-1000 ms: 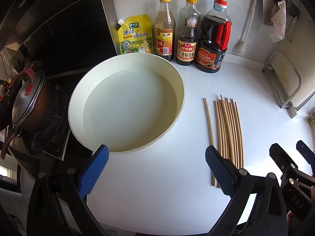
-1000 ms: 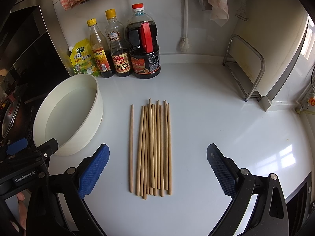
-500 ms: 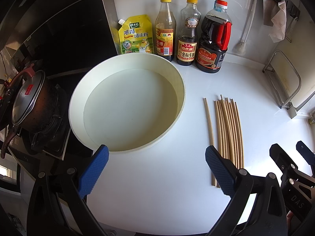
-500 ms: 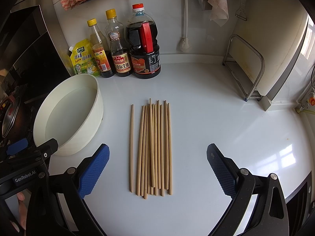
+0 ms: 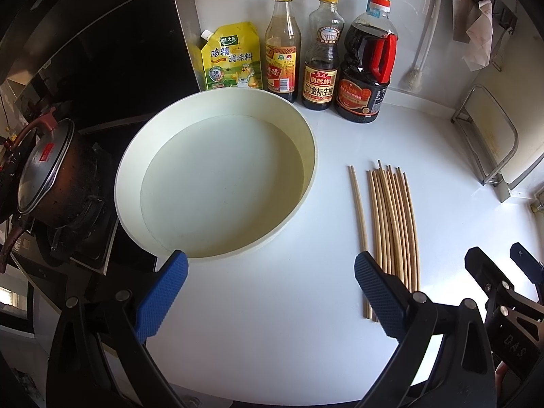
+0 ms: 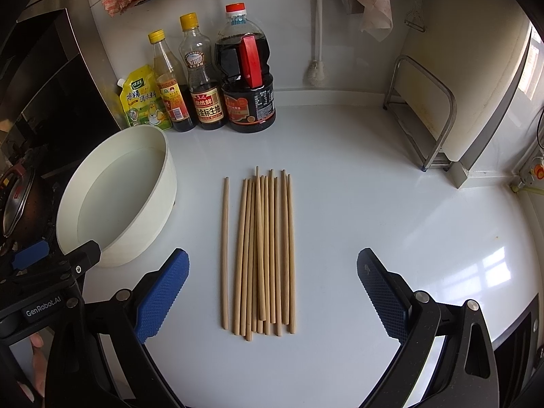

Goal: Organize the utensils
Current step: 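Move the left tool and the right tool down to the bamboo chopstick pile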

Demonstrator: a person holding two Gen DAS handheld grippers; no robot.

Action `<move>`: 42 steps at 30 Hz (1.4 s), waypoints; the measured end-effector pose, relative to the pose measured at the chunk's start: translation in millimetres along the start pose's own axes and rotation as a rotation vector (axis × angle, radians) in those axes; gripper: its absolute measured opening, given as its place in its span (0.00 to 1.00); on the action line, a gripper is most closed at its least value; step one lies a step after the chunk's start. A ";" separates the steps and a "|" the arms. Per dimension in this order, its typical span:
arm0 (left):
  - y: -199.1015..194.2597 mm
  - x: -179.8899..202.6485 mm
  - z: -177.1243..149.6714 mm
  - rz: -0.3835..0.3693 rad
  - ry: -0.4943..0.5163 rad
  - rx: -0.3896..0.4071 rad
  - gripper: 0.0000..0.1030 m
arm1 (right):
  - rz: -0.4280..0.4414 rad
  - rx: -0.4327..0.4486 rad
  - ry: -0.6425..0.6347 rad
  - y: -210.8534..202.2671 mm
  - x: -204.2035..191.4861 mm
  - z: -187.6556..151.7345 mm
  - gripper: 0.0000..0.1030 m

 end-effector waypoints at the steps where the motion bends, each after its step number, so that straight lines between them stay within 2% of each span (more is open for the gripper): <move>1: 2.5 1.2 -1.2 -0.006 0.000 -0.007 0.94 | -0.002 -0.002 0.001 0.5 1.1 -0.6 0.92; 8: 25.4 18.7 -9.8 -0.047 0.021 -0.057 0.94 | -0.009 -0.010 0.019 9.1 22.5 -8.5 0.92; 17: 48.9 56.4 -13.1 -0.088 0.078 -0.058 0.94 | 0.013 -0.045 0.076 33.7 61.9 -19.8 0.92; 24: 65.7 67.6 -13.8 -0.080 0.079 -0.063 0.94 | -0.001 -0.052 0.100 52.2 85.4 -23.0 0.92; 37: 90.2 74.8 -17.9 -0.063 0.078 -0.047 0.94 | 0.013 -0.055 0.032 96.4 90.8 -29.4 0.92; 42: 101.3 74.3 -19.1 -0.062 0.065 -0.046 0.94 | 0.045 -0.061 0.011 116.1 82.7 -32.0 0.92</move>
Point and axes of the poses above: each gripper's, at about its wrist camera, not at the fingertips, and y roughly the way its jaws point, x to its right, z to its top, the point moved 3 cm from there along y, roughly the way its jaws point, and after that the axes turned 3 degrees about x, right-handed, at the moved point
